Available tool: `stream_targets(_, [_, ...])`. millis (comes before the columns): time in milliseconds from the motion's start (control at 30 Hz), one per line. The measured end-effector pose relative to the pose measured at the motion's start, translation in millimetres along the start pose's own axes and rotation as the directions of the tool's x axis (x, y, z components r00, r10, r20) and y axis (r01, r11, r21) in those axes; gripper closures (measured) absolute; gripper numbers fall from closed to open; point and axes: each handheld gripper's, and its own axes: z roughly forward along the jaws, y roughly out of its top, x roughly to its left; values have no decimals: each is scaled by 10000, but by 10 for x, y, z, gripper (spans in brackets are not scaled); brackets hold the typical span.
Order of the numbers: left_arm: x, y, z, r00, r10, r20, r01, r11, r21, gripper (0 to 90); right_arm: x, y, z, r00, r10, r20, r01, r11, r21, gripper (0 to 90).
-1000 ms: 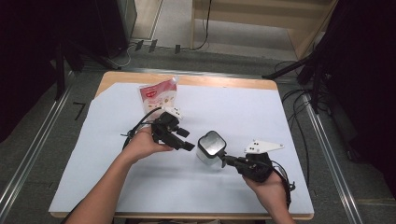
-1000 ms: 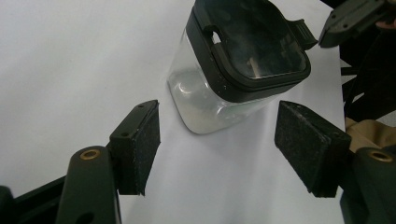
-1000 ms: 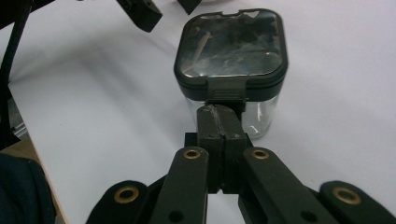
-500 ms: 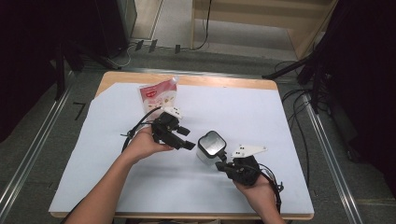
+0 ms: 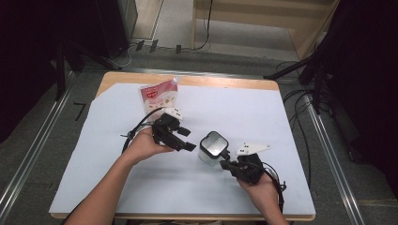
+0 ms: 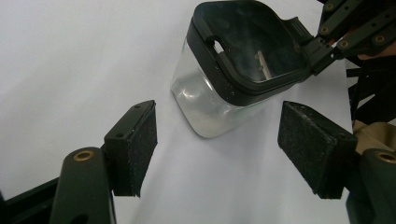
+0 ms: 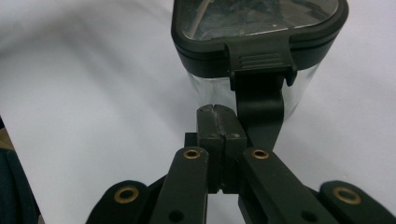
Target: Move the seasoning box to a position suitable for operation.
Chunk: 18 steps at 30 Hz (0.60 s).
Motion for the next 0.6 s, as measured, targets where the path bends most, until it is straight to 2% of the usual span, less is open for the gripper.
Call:
stream_targets(133, [10, -6, -25, 10000, -79, -45, 79, 9998, -193, 311, -77, -1, -23, 9998, 156, 106, -155, 9999, -48, 900])
stream_targets(267, [16, -12, -42, 9997, -43, -238, 39, 9999, -163, 324, -195, 1, -54, 9985, 483, 246, -479, 9987, -158, 900])
stream_targets(467, [12, -27, -71, 9997, -13, -247, 8, 9998, -213, 335, -263, 14, -64, 9977, 579, 347, -571, 9981, -240, 900])
stream_targets(600, [9, -46, -85, 9993, -131, -355, 122, 9996, -247, 342, -321, 28, -77, 9972, 613, 418, -600, 9977, -318, 900])
